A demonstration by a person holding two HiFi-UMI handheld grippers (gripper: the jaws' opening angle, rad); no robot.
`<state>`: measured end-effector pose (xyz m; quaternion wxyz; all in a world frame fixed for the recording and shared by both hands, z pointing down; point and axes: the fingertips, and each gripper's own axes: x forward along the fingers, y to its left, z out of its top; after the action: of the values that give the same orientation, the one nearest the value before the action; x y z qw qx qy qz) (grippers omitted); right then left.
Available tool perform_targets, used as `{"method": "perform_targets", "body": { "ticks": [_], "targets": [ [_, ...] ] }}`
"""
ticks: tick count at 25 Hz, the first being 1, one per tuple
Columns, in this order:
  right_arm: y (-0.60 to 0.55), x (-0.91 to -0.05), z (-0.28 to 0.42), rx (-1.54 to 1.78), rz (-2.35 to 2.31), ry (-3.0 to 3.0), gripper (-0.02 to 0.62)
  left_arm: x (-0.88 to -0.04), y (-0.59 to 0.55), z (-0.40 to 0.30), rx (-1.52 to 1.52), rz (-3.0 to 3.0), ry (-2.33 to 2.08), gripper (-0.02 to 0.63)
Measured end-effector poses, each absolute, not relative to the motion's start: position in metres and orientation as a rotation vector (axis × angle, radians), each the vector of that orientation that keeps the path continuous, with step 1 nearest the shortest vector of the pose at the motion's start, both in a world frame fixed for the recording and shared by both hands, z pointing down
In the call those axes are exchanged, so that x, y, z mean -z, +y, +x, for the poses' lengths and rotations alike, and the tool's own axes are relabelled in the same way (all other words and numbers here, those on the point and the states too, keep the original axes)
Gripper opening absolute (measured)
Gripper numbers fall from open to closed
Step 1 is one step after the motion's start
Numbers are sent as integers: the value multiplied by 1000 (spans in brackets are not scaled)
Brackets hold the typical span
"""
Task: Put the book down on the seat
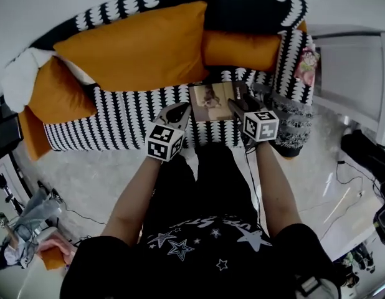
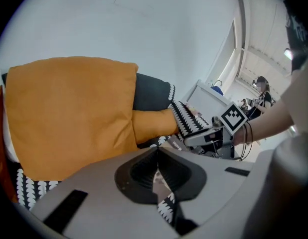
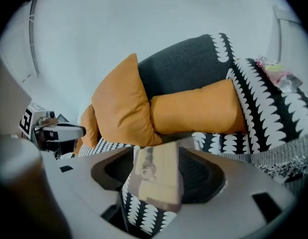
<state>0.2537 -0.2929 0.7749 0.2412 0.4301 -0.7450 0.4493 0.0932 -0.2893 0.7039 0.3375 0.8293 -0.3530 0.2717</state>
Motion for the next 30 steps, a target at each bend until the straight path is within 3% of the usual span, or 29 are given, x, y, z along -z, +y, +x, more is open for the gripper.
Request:
{"method": "perform_targets", "body": {
  "ticks": [30],
  "targets": [
    [-225, -532, 73, -854, 1262, -2426, 270, -502, -207, -36, -406, 2449, -1091, 9]
  ]
}}
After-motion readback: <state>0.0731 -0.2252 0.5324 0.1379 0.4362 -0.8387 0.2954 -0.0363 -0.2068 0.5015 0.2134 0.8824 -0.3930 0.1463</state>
